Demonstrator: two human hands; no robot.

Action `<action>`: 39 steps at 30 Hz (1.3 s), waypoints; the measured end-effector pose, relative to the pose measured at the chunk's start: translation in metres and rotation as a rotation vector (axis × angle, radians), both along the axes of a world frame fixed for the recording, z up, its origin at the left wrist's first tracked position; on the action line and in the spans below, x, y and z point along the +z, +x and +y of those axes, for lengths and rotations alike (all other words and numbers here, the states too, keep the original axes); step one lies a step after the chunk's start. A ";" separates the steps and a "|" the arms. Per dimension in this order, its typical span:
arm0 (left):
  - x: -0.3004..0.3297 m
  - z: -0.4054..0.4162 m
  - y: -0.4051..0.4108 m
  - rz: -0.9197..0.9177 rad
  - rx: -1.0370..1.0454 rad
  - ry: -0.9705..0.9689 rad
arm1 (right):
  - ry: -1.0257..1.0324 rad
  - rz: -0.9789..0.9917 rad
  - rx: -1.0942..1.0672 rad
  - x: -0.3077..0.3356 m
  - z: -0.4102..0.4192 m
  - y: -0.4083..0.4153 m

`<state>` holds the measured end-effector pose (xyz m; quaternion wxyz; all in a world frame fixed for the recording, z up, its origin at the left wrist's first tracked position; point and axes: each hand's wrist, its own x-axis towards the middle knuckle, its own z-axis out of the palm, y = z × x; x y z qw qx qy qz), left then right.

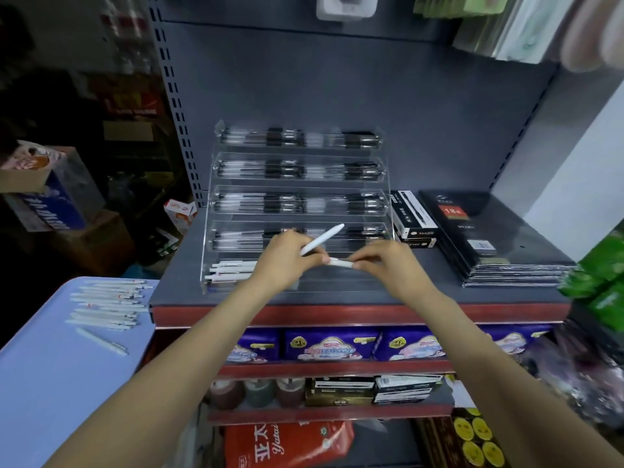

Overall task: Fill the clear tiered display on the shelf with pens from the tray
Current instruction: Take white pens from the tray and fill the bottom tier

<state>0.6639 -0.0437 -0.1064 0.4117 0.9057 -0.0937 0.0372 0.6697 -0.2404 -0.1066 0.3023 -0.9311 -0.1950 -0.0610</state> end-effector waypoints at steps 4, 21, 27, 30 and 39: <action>-0.002 0.006 -0.001 -0.015 0.053 0.055 | -0.120 0.001 -0.018 -0.003 0.000 0.006; -0.004 0.024 -0.021 0.038 -0.062 -0.113 | -0.389 0.241 0.043 -0.001 0.000 -0.006; 0.000 0.006 -0.022 0.019 -0.136 -0.062 | 0.046 0.107 0.047 0.017 0.007 -0.016; 0.005 -0.003 -0.021 -0.010 -0.137 -0.079 | -0.004 0.074 0.118 0.019 0.011 -0.016; -0.002 0.014 -0.011 -0.042 -0.025 0.153 | -0.114 0.012 -0.087 0.006 -0.010 -0.005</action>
